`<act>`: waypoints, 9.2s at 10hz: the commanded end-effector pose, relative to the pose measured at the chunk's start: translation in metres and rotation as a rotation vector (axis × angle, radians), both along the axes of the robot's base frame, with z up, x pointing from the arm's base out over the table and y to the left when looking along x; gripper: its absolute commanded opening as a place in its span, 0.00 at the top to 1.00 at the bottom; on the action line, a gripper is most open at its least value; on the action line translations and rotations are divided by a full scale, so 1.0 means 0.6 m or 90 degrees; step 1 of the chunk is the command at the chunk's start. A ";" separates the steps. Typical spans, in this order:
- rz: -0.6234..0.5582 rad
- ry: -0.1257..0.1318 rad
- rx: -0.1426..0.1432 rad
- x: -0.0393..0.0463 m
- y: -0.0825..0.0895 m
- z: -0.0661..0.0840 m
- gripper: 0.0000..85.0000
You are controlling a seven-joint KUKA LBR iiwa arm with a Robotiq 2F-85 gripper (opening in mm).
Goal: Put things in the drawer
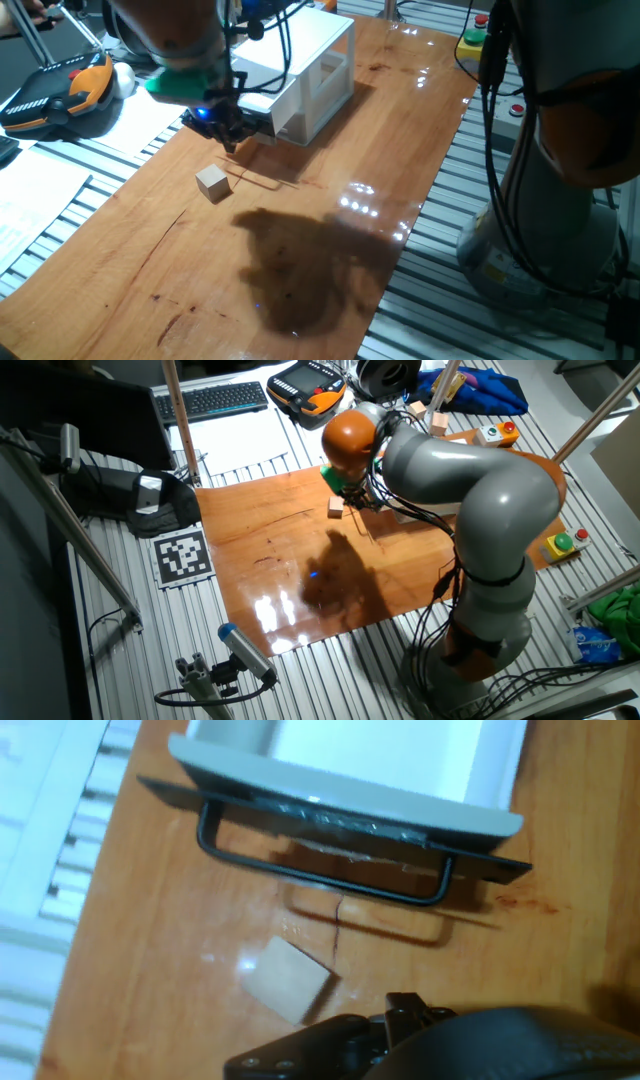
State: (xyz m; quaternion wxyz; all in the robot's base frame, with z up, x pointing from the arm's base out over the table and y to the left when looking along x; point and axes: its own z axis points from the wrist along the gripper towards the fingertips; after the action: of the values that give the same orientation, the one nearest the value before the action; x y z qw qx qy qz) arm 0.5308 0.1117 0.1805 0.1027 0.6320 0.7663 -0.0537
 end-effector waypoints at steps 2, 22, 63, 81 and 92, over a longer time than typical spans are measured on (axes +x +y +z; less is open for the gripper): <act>-0.050 -0.003 -0.009 0.013 0.002 -0.006 1.00; -0.277 -0.080 0.009 0.089 -0.004 -0.063 0.60; -0.289 -0.049 0.021 0.100 -0.008 -0.180 0.20; -0.327 0.002 -0.002 0.115 -0.013 -0.202 0.20; -0.319 -0.004 0.009 0.105 -0.011 -0.220 0.20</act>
State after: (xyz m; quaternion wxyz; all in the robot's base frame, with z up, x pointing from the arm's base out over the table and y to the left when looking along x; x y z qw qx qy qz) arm 0.5940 0.1049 0.0485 0.0843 0.8027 0.5862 -0.0705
